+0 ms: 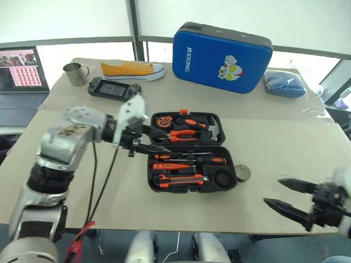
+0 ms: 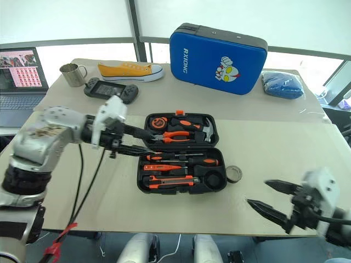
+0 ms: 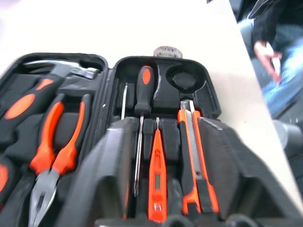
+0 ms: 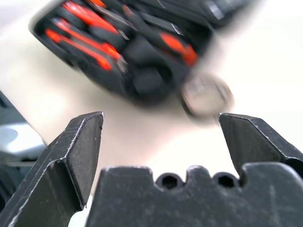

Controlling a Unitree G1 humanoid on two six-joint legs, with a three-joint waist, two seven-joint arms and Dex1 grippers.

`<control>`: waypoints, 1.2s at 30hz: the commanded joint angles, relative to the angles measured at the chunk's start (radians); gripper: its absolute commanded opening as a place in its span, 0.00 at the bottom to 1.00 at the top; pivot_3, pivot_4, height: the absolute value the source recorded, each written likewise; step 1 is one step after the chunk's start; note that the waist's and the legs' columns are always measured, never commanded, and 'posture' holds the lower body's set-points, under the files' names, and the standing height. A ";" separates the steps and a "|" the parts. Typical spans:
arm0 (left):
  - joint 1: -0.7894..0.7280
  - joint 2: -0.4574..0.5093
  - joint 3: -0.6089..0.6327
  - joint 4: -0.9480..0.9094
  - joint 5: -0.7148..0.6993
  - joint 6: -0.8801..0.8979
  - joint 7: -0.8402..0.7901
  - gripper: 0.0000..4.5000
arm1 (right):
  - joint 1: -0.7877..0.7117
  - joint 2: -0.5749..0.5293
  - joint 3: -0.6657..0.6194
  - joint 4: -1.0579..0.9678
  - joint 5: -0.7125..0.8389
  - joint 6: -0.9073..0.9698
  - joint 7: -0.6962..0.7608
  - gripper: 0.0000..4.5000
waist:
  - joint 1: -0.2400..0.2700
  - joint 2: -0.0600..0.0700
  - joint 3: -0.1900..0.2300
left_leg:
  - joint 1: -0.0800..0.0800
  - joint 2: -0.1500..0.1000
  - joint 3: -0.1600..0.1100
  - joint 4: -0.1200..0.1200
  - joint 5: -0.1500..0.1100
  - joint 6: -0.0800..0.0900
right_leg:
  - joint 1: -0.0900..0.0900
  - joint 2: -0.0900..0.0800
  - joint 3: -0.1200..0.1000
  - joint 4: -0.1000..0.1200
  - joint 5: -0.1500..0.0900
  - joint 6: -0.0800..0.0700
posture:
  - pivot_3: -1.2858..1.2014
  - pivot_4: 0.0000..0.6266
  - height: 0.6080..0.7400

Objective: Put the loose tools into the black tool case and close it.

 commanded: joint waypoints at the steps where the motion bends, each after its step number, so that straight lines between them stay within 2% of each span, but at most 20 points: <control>1: 0.018 0.043 0.082 -0.059 -0.085 -0.004 -0.032 0.88 | 0.051 -0.033 -0.097 0.075 -0.066 -0.082 0.132 1.00 | 0.000 0.000 0.000 | 0.000 0.000 0.000 0.000 0.000 0.000 | 0.000 0.000 0.000 0.000 0.000 0.000 | 0.52 0.24 1.00; 2: 0.021 0.048 0.092 -0.081 -0.114 0.007 -0.041 0.95 | 0.044 -0.056 -0.084 0.096 -0.085 -0.102 0.159 1.00 | 0.000 0.000 0.000 | 0.001 0.000 0.000 0.000 0.000 0.000 | 0.001 0.000 0.000 0.000 0.000 0.000 | 0.52 0.24 1.00; 3: 0.021 0.050 0.095 -0.095 -0.135 0.013 -0.045 0.98 | 0.035 -0.071 -0.073 0.111 -0.099 -0.117 0.176 1.00 | 0.000 0.000 0.000 | 0.001 0.000 0.000 0.000 0.000 0.000 | 0.001 0.000 0.000 0.000 0.000 0.000 | 0.52 0.24 1.00; 5: 0.015 0.056 0.086 -0.121 -0.164 0.042 -0.041 0.98 | -0.021 -0.116 -0.010 0.145 -0.133 -0.154 0.197 1.00 | 0.000 0.000 0.000 | 0.001 0.000 0.001 0.000 0.000 0.000 | 0.001 0.000 0.000 -0.001 0.000 0.000 | 0.52 0.24 1.00; 11: 0.044 0.057 0.021 -0.173 -0.108 -0.068 -0.032 0.98 | -0.373 -0.255 0.389 0.290 -0.311 -0.306 0.222 1.00 | -0.017 0.001 0.001 | 0.008 0.000 0.002 -0.002 0.000 0.000 | 0.006 0.001 0.002 0.000 0.000 -0.001 | 0.52 0.24 1.00; 13: 0.040 0.049 0.008 -0.177 -0.099 -0.081 -0.014 0.98 | -0.524 -0.263 0.540 0.353 -0.381 -0.355 0.241 1.00 | -0.017 0.001 0.001 | 0.008 0.000 0.003 -0.002 0.000 0.000 | 0.006 0.001 0.001 0.000 -0.001 -0.001 | 0.52 0.24 1.00; 19: 0.058 0.048 -0.010 -0.206 -0.093 -0.107 0.004 0.98 | -0.790 -0.210 0.797 0.531 -0.526 -0.461 0.282 1.00 | -0.012 0.001 0.001 | 0.006 -0.001 0.005 -0.002 0.000 0.000 | 0.004 0.000 0.001 -0.001 -0.001 -0.001 | 0.52 0.24 1.00; 20: 0.061 0.049 -0.008 -0.209 -0.095 -0.106 0.011 1.00 | -0.819 -0.196 0.818 0.560 -0.543 -0.471 0.279 0.89 | -0.011 0.001 0.001 | 0.006 -0.001 0.005 -0.002 0.000 0.000 | 0.003 0.000 0.001 -0.001 -0.001 -0.001 | 0.52 0.24 1.00; 21: 0.063 0.049 -0.006 -0.211 -0.096 -0.106 0.019 1.00 | -0.843 -0.185 0.834 0.585 -0.554 -0.479 0.278 0.86 | -0.010 0.001 0.001 | 0.005 0.000 0.005 -0.002 0.000 0.000 | 0.002 0.000 0.001 0.000 -0.001 -0.001 | 0.52 0.24 1.00; 23: 0.065 0.050 -0.004 -0.214 -0.096 -0.106 0.033 1.00 | -0.874 -0.166 0.858 0.626 -0.573 -0.496 0.282 0.70 | -0.008 0.001 0.001 | 0.004 -0.001 0.006 -0.002 0.000 0.000 | 0.001 0.000 0.002 0.000 -0.001 -0.001 | 0.52 0.24 1.00; 32: 0.054 0.044 -0.013 -0.212 -0.099 -0.106 0.067 1.00 | -0.887 -0.126 0.914 0.737 -0.634 -0.626 0.294 0.01 | -0.005 0.001 0.001 | 0.004 0.000 0.007 -0.002 0.000 0.000 | 0.001 0.000 0.001 0.001 0.000 -0.001 | 0.52 0.24 1.00; 36: 0.052 0.037 -0.021 -0.212 -0.093 -0.115 0.074 1.00 | -0.833 -0.195 0.817 0.663 -0.532 -0.578 0.363 0.00 | 0.004 0.001 0.001 | 0.005 0.000 0.007 -0.002 0.000 0.000 | 0.002 0.000 0.001 0.001 0.000 -0.001 | 0.52 0.24 1.00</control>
